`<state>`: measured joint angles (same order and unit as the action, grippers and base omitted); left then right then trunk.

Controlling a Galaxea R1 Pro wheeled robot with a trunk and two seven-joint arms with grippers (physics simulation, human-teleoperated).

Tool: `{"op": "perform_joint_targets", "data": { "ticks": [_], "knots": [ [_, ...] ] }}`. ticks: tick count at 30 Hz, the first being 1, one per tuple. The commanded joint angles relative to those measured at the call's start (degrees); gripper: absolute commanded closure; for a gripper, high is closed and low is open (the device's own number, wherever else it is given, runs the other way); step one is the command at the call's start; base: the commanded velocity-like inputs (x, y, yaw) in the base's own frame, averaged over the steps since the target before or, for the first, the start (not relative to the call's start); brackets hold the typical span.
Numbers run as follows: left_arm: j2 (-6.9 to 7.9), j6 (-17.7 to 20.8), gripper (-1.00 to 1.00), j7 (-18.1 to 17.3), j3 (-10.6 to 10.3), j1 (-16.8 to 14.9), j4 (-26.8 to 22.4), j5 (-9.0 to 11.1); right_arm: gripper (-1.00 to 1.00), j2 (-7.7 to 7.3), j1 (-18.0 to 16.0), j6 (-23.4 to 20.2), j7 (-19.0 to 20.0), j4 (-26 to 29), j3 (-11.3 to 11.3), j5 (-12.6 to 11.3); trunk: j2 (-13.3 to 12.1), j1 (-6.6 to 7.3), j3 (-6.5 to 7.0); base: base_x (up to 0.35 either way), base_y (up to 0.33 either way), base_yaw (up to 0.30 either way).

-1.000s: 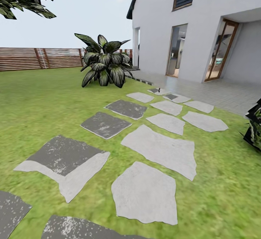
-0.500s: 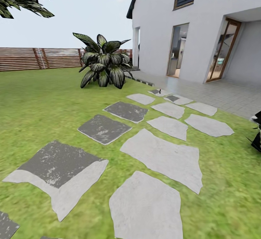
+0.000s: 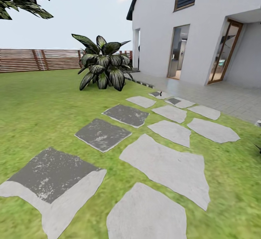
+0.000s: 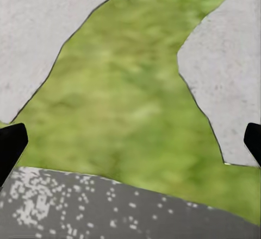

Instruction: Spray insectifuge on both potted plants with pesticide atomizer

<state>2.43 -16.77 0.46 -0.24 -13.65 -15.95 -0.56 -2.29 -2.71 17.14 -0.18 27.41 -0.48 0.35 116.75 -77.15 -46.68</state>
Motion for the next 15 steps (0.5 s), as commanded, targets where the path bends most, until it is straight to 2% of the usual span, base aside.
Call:
{"op": "perform_joint_targets", "data": {
  "ticks": [1, 15],
  "knots": [
    [0.02, -0.2, -1.00, 0.0, 0.0, 0.0, 0.0, -0.1, -1.00, 0.01, 0.0, 0.2, 0.0, -0.1, 0.0, 0.1, 0.0, -0.02, -0.05, 0.338, 0.000, 0.000],
    [0.03, -0.2, -1.00, 0.1, 0.0, 0.0, 0.0, -0.1, -1.00, -0.43, 0.0, 0.2, -0.1, 0.2, 0.0, 0.2, 0.0, -0.02, -0.05, 0.338, 0.000, 0.000]
  ]
}}
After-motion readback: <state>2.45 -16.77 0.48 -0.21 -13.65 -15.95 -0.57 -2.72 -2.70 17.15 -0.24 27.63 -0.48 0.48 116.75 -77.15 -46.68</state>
